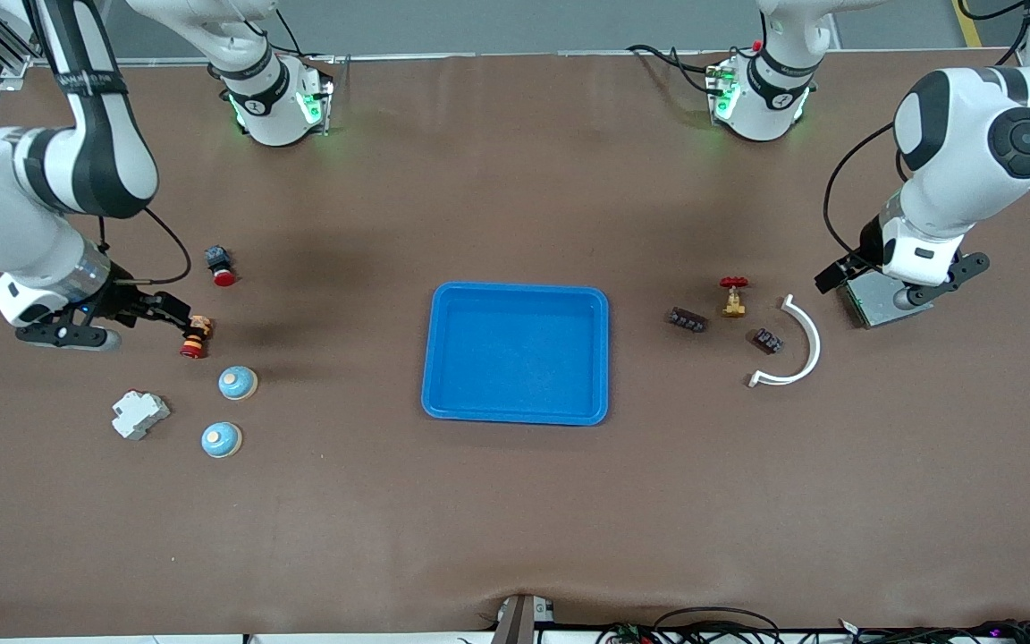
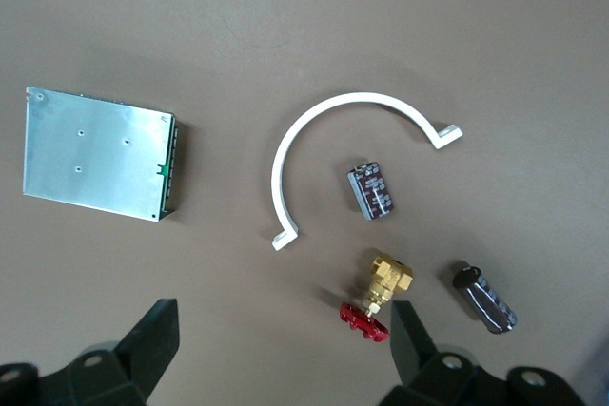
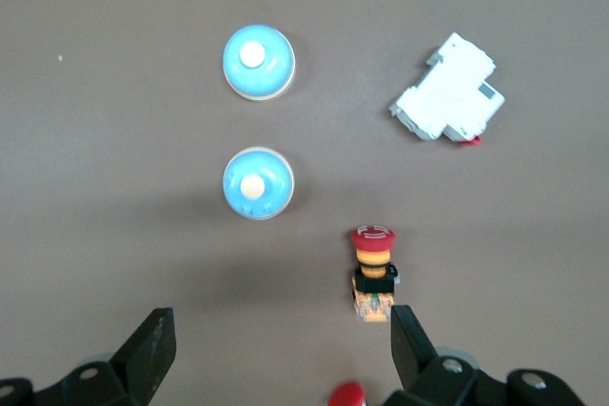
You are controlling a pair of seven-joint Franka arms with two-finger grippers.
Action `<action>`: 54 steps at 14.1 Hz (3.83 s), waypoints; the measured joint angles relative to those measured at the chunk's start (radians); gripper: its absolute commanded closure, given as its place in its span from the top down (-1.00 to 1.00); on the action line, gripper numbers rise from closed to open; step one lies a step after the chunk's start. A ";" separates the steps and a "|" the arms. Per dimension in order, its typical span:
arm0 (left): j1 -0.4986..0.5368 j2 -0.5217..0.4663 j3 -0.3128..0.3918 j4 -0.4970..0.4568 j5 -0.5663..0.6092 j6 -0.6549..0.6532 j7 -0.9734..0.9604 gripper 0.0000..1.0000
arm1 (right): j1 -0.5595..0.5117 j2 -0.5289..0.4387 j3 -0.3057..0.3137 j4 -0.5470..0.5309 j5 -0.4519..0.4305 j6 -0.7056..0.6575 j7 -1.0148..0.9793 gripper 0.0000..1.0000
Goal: Place electrolytic capacitor and blue bell in tray
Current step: 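Reach the right gripper to a blue bell while the left gripper reaches a capacitor, then grasp the bell with the right gripper while the left gripper grasps the capacitor, then lower the bell into the tray while the left gripper carries the capacitor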
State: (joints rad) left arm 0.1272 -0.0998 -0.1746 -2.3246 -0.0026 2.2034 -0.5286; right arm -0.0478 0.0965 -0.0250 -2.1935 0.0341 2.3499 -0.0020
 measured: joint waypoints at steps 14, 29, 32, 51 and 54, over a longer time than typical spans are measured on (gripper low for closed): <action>0.011 0.000 0.001 -0.023 0.000 0.025 -0.032 0.62 | 0.075 0.308 -0.001 0.039 0.001 0.291 0.084 1.00; 0.012 0.198 -0.001 -0.034 0.000 0.253 -0.256 0.29 | 0.078 0.445 -0.004 0.109 0.001 0.365 0.085 -1.00; -0.002 0.255 -0.003 -0.036 0.000 0.320 -0.320 0.30 | 0.101 0.443 -0.001 0.115 0.001 0.348 0.106 -1.00; -0.061 0.476 -0.003 -0.050 0.000 0.622 -0.424 0.17 | 0.691 0.308 0.020 0.282 0.001 -0.003 1.073 -1.00; -0.060 0.479 -0.002 -0.052 0.000 0.622 -0.424 -1.00 | 0.752 0.372 0.019 0.329 0.001 0.005 1.164 -1.00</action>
State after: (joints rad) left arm 0.0668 0.3790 -0.1769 -2.3768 -0.0025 2.8258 -0.9531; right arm 0.7041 0.4689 -0.0064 -1.8644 0.0349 2.3546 1.1620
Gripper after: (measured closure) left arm 0.471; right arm 0.313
